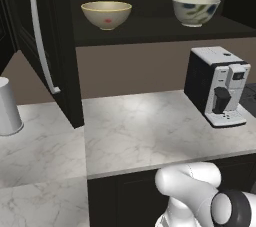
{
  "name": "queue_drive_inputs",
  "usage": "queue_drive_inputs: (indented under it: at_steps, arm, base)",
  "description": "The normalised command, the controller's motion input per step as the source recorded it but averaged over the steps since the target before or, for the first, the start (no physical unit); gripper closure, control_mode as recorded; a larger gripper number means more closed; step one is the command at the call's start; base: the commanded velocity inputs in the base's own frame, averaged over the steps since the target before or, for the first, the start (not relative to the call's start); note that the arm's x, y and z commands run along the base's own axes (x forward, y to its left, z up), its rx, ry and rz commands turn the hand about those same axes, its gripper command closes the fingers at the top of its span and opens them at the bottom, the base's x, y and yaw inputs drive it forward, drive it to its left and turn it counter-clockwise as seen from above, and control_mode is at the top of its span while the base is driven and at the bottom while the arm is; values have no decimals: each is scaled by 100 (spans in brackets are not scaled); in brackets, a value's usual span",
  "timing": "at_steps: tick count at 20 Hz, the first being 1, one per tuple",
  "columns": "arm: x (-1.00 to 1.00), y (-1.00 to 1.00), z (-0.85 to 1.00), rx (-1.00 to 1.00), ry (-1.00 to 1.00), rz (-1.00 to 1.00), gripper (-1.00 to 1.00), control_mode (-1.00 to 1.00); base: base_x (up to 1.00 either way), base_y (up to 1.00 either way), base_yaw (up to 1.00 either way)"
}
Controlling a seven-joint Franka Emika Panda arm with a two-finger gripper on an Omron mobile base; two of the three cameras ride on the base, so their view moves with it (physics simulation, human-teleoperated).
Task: Open the cabinet. Pick the bowls from the counter and place them in the cabinet. Then close the cabinet.
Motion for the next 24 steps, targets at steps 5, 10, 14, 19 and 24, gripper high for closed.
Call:
queue_drive_inputs:
  at_steps: [5, 10, 14, 19, 24]
  arm:
    - [-15, -31, 0, 3, -3, 0, -100, -100]
    - [0, -2, -1, -2, -18, 0, -100, -100]
    - [-5, -15, 0, 0, -22, 0, -100, -100]
    - [1, -7, -25, -3, -17, 0, -100, -100]
    - [36, -2, -72, -10, -26, 0, -100, -100]
  base:
    - [0, 0, 0]
    - [0, 0, 0]
    - [0, 0, 0]
    - [0, 0, 0]
    - [0, 0, 0]
